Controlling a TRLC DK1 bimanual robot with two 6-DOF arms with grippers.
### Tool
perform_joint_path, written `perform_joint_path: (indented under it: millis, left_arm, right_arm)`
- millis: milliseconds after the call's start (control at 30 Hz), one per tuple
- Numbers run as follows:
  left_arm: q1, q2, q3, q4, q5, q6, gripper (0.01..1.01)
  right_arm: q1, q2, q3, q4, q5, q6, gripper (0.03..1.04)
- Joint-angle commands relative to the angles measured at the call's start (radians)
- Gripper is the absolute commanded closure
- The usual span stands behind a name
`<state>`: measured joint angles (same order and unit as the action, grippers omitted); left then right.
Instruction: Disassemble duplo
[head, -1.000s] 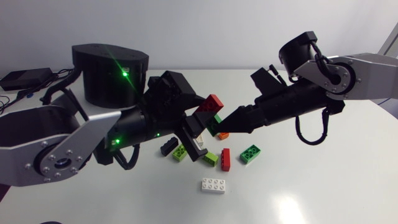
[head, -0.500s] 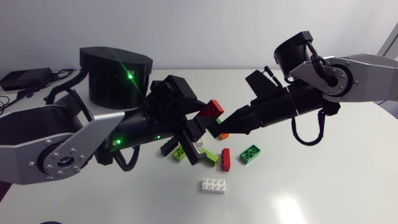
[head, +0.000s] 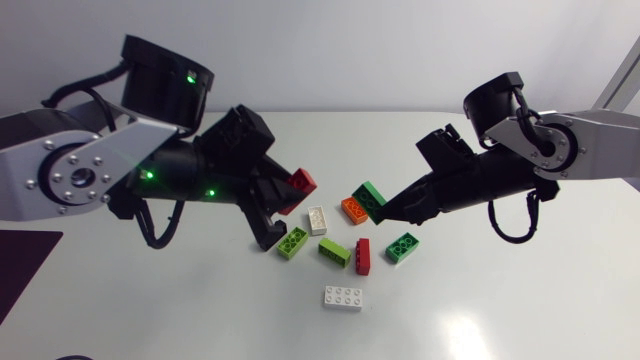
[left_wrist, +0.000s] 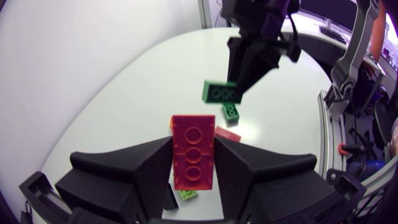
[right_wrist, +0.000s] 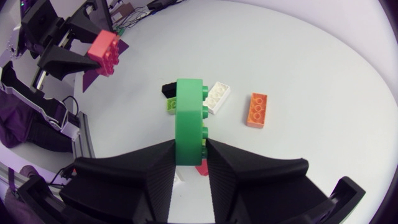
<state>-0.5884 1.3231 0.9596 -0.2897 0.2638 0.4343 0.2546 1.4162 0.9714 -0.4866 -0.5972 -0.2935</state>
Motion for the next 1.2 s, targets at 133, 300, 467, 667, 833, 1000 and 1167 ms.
perform_joint_path:
  millis: [133, 300, 467, 667, 833, 1000, 1167]
  left_arm:
    - [0.022, 0.080, -0.093, -0.101, -0.052, 0.142, 0.702]
    - [0.012, 0.113, -0.173, -0.124, -0.103, 0.196, 0.692]
    - [0.019, 0.157, -0.217, -0.123, -0.123, 0.208, 0.690]
    - [0.030, 0.217, -0.239, -0.114, -0.156, 0.208, 0.675]
    - [0.030, 0.235, -0.256, -0.103, -0.159, 0.208, 0.631]
    - [0.030, 0.232, -0.257, -0.101, -0.170, 0.204, 0.308]
    - [0.041, 0.174, -0.257, -0.101, -0.175, 0.202, 0.061]
  right_arm:
    - [-0.049, 0.033, -0.034, 0.106, 0.137, -0.038, 0.83]
    - [-0.054, 0.089, -0.028, 0.171, 0.220, -0.044, 0.83]
    - [-0.054, 0.139, -0.003, 0.203, 0.261, -0.045, 0.82]
    - [-0.049, 0.184, 0.020, 0.244, 0.324, -0.045, 0.82]
    - [-0.057, 0.256, 0.058, 0.250, 0.344, -0.053, 0.82]
    - [-0.028, 0.325, 0.084, 0.272, 0.389, -0.055, 0.82]
    - [-0.009, 0.385, 0.116, 0.273, 0.413, -0.062, 0.81]
